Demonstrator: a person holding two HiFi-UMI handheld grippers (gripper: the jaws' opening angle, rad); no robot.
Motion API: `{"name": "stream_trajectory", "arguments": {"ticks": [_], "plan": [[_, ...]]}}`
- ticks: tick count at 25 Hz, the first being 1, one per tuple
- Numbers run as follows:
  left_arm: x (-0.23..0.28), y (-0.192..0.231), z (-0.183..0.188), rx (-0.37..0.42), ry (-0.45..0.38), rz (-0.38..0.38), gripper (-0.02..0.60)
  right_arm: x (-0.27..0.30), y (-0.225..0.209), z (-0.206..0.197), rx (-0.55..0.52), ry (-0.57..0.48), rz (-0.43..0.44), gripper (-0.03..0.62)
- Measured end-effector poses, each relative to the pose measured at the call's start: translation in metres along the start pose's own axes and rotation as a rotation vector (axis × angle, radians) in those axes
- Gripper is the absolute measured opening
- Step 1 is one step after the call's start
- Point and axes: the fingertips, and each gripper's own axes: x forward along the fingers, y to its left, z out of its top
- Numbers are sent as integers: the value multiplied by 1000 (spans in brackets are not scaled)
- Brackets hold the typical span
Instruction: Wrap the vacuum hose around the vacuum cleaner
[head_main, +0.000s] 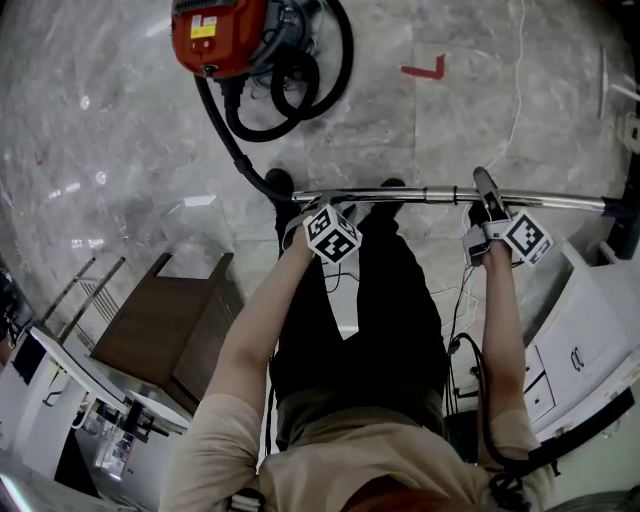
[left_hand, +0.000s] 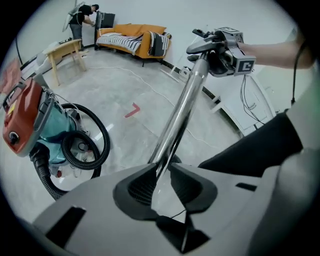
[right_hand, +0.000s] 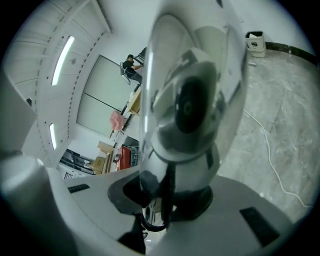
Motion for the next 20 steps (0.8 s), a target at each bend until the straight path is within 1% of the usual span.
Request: {"name": "stream_trajectory", "arguments": {"ticks": [4, 7, 9, 11, 12, 13, 15, 17, 18, 20], "plan": [[14, 6, 33, -18, -22, 38, 95, 16, 10, 36, -56, 20, 45, 81], [22, 12, 49, -66, -81, 53, 95, 31, 20, 55, -95, 55, 16, 81], [28, 16, 56, -102, -106, 21, 94, 43, 35, 68, -141, 77, 16, 83], [31, 19, 53, -109, -88, -42, 95, 59, 50, 76, -186, 89, 17, 83], [29, 23, 48, -129, -94, -60, 95, 68, 56, 79, -202, 100, 13, 83], [25, 29, 43, -171, -117, -64, 95, 77, 64, 80, -206, 113, 14, 83], [7, 41, 30, -291, -179, -66, 95, 90, 81, 79, -198, 140, 23, 83], [-16, 53, 16, -405, -237, -84, 95, 98, 96, 79, -208, 169, 36, 83], [-25, 59, 11, -450, -259, -93, 95, 105, 103, 81, -215, 187, 43, 83], [-39, 76, 6, -513, -292, -91, 95, 124, 116, 93, -222, 226, 52, 83]]}}
